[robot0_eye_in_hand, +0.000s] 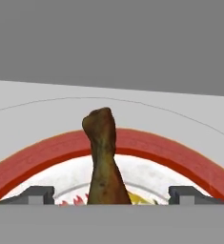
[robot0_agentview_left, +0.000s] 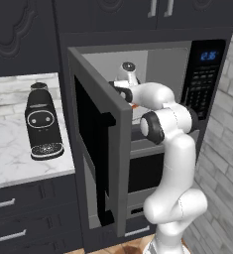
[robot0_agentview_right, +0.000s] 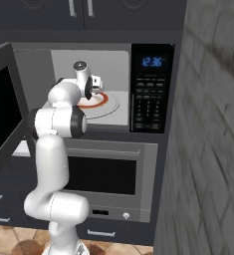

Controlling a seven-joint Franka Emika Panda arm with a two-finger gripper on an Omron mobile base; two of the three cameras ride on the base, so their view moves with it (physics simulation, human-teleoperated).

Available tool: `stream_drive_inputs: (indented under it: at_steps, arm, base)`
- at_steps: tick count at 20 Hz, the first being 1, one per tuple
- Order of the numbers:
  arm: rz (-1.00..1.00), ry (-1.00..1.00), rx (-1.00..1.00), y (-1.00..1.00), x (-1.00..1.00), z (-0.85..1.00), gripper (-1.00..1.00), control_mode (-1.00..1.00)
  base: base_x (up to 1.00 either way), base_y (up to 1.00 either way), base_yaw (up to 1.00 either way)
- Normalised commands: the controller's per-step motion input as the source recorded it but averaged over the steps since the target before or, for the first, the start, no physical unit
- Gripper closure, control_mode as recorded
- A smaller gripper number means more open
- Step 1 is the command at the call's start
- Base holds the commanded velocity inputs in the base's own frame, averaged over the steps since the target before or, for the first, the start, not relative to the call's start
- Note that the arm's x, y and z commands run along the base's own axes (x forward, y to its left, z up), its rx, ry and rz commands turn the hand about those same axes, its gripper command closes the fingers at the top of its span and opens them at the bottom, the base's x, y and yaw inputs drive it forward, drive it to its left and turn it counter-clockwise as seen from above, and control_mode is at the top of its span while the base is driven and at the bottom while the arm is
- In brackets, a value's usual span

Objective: Transport the chicken drumstick from the fridge to the microwave and turn on the microwave.

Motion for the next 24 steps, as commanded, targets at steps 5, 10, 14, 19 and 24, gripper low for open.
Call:
stream_drive_inputs:
  at_steps: [5,10,14,19,24]
  arm:
    - [0.00,-0.03,0.00,0.00,0.00,-0.11,-1.00,-1.00]
    - [0.00,-0.05,0.00,0.00,-0.22,0.00,-1.00,-1.00]
    - [0.00,-0.07,0.00,0.00,-0.43,0.00,-1.00,-1.00]
    - [-0.02,-0.04,0.00,0.00,-0.45,0.00,-1.00,-1.00]
    - [-0.03,0.00,0.02,-0.06,-0.37,0.09,-1.00,-1.00]
  base:
    - [0.00,0.00,0.00]
    - [0.00,0.00,0.00]
    - [0.00,0.00,0.00]
    - [0.00,0.00,0.00]
    - [0.00,0.00,0.00]
